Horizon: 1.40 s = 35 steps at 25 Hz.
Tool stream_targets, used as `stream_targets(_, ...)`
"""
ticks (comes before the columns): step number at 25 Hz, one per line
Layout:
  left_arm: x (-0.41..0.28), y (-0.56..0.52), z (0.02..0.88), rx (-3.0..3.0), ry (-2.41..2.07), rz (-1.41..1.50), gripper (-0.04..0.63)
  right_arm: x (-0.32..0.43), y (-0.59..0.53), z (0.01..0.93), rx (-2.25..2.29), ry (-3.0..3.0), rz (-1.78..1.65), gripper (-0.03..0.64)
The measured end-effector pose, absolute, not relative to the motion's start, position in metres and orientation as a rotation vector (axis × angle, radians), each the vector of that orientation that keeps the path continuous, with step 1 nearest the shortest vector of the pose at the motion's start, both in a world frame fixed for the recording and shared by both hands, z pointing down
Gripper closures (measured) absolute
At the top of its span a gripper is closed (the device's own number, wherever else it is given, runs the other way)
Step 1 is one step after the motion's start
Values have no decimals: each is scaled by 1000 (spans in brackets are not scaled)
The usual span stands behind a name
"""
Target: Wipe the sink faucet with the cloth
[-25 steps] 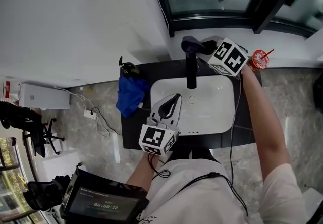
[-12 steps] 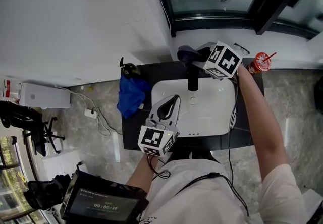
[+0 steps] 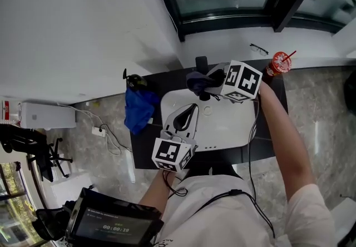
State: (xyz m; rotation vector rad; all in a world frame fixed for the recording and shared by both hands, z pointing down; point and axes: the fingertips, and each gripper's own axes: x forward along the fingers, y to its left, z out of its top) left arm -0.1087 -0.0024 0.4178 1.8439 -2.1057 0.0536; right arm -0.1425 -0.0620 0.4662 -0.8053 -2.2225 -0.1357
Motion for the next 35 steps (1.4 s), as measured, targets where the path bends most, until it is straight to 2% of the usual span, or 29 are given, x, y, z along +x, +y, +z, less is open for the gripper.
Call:
stream_targets(4,-106,-8,418,1858,-2090,57,603,-119,-42,472,-901,-2199,-96,518)
stream_targets(7,-106,-11,418,1865,-2086,60,603,-103,-43,469,-895,-2279,59,518)
stream_targets(13,-108,-11,419,1867,-2086,87,603,-93,-114,484,-596,-2428,327,518)
stream_targets(23,-110,-7,422,1839,-2092,111,603,-129,-173,579,-48,-2222,39,518)
stream_targets(35,-117,-7,424,1819,-2107,103,603,-140,-153,629,-103,-1983,-172,518)
